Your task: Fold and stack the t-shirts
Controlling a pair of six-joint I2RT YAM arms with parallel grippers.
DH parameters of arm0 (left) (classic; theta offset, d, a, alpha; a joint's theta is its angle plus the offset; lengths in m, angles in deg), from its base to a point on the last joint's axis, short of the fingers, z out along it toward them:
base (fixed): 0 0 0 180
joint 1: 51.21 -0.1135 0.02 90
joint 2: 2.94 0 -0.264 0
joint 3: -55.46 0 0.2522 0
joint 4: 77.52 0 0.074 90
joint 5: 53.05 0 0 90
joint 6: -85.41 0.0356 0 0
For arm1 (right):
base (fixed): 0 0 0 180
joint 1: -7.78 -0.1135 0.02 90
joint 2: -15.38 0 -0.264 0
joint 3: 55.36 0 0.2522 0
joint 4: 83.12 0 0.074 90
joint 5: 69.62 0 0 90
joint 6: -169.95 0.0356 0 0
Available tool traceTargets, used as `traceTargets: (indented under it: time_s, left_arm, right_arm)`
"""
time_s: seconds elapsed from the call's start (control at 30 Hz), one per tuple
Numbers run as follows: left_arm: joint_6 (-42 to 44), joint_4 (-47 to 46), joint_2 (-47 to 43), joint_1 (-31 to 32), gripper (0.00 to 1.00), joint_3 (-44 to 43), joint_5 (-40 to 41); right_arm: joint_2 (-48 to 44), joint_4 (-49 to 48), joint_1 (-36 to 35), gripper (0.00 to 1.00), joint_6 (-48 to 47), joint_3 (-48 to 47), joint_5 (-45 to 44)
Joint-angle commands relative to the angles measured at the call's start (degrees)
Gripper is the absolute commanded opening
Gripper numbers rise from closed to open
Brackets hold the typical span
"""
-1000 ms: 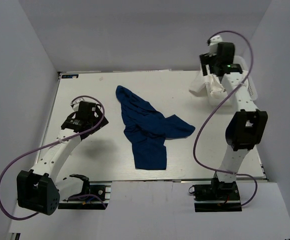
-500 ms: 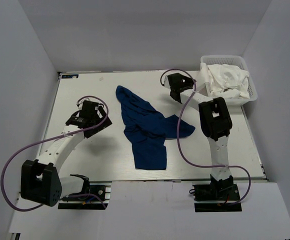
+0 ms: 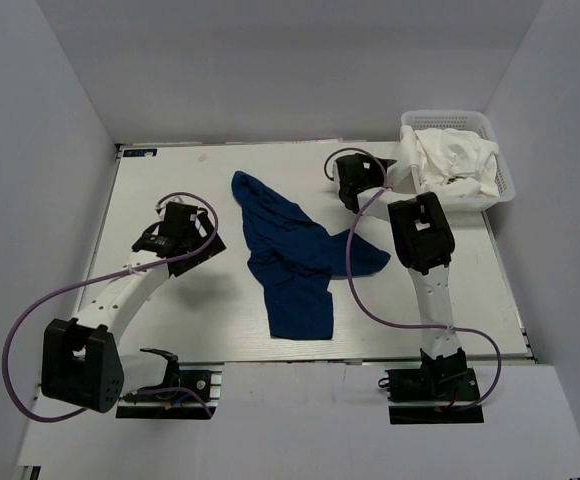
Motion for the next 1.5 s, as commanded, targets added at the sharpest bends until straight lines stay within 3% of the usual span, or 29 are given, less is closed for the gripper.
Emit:
traceTargets:
  time_s: [0.0, 0.13, 0.27, 0.37, 0.4, 0.47, 0.5, 0.57, 0.73, 0.83, 0.87, 0.93, 0.97, 1.13, 1.23, 1.4, 1.47]
  left_arm:
    - [0.48, -1.02, -0.69, 0.11, 1.00, 0.90, -0.60]
    - [0.48, -1.54, 0.36, 0.11, 1.00, 0.90, -0.60]
    - [0.48, -1.54, 1.50, 0.11, 1.00, 0.37, -0.08]
    - [0.48, -0.93, 1.50, 0.11, 1.00, 0.37, 0.45]
    - [0.48, -0.93, 2.03, 0.11, 1.00, 0.37, 0.45]
    - [0.48, -0.93, 2.03, 0.11, 1.00, 0.37, 0.45]
    - [0.48, -0.93, 2.03, 0.11, 1.00, 0.37, 0.45]
    - [0.48, -1.45, 2.03, 0.11, 1.00, 0.37, -0.07]
    - [0.48, -1.98, 2.03, 0.11, 1.00, 0.37, -0.60]
    - [1.00, -2.59, 2.55, 0.11, 1.00, -0.16, -1.75]
    - [1.01, -2.60, 2.56, 0.11, 1.00, -0.68, -2.44]
    - [1.53, -2.60, 2.56, 0.11, 1.00, -1.30, -2.45]
    - [1.54, -2.60, 3.17, 0.11, 1.00, -1.91, -2.45]
    - [1.54, -2.60, 4.58, 0.11, 1.00, -3.67, -3.50]
    - [1.54, -2.60, 5.80, 0.11, 1.00, -4.37, -3.50]
    - [1.54, -2.07, 7.74, 0.11, 1.00, -6.48, -3.50]
    - [2.06, -2.07, 8.62, 0.11, 1.00, -7.45, -2.98]
  right_arm:
    - [1.58, -0.34, 0.26, 0.90, -0.21, -2.13, -0.75]
    - [2.98, -3.15, 0.79, 0.90, -1.88, -2.74, -1.02]
    - [6.05, -14.71, 1.93, 0.90, -7.15, -3.00, -3.65]
    - [7.02, -21.09, 3.16, 0.83, -10.76, -3.79, -4.79]
    - [7.20, -22.05, 3.77, 0.69, -10.93, -3.97, -4.80]
    - [6.68, -24.07, 3.96, 0.50, -10.76, -4.41, -4.53]
    - [6.07, -25.04, 4.13, 0.26, -10.67, -3.98, -4.53]
    - [4.48, -28.20, 3.61, 0.00, -9.71, -3.10, -3.13]
    - [-2.63, -24.10, 1.50, 0.00, -2.01, -1.24, 1.61]
    - [-5.53, -11.37, 1.58, 0.00, 11.71, -6.68, 3.99]
    - [-6.85, -4.20, 1.76, 0.00, 21.75, -11.22, 8.08]
    - [-9.49, 7.16, 2.55, 0.00, 28.41, -14.07, 13.54]
    - [-10.19, 8.95, 3.59, 0.00, 36.44, -17.91, 16.01]
    - [-12.48, 17.93, 11.32, 0.00, 48.38, -23.74, 19.55]
    - [-12.84, 22.14, 18.42, 0.00, 57.41, -23.48, 22.62]
    - [-11.61, 30.92, 27.24, 0.00, 70.95, -21.55, 35.00]
    - [-10.56, 33.48, 30.58, 0.08, 75.08, -21.11, 38.60]
